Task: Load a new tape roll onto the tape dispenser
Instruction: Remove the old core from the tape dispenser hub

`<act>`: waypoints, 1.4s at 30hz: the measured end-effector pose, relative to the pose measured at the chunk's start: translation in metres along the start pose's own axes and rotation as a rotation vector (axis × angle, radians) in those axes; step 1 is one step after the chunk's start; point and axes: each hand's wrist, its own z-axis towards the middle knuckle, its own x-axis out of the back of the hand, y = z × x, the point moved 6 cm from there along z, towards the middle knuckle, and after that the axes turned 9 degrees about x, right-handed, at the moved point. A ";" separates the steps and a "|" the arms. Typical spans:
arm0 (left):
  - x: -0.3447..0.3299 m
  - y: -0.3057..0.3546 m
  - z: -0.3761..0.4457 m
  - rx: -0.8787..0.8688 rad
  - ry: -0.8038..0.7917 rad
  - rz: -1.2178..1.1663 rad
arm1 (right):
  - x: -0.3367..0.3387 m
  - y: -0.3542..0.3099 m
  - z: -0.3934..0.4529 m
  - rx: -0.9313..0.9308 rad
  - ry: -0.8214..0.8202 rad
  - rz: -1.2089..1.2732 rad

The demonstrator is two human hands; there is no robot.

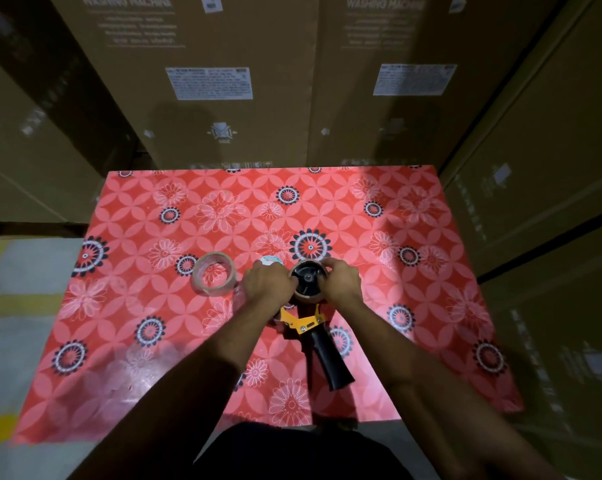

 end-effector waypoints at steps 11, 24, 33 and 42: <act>0.008 0.006 -0.014 0.192 0.101 -0.137 | 0.009 -0.018 0.005 -0.034 0.038 -0.241; 0.008 -0.013 -0.039 0.085 -0.419 -0.848 | 0.000 0.009 -0.022 0.228 -0.153 0.117; 0.008 -0.001 -0.029 0.114 -0.740 -0.804 | -0.019 0.000 -0.007 0.179 -0.058 -0.052; 0.008 0.008 -0.021 0.146 -0.794 -0.945 | -0.011 0.002 -0.006 0.278 0.023 0.002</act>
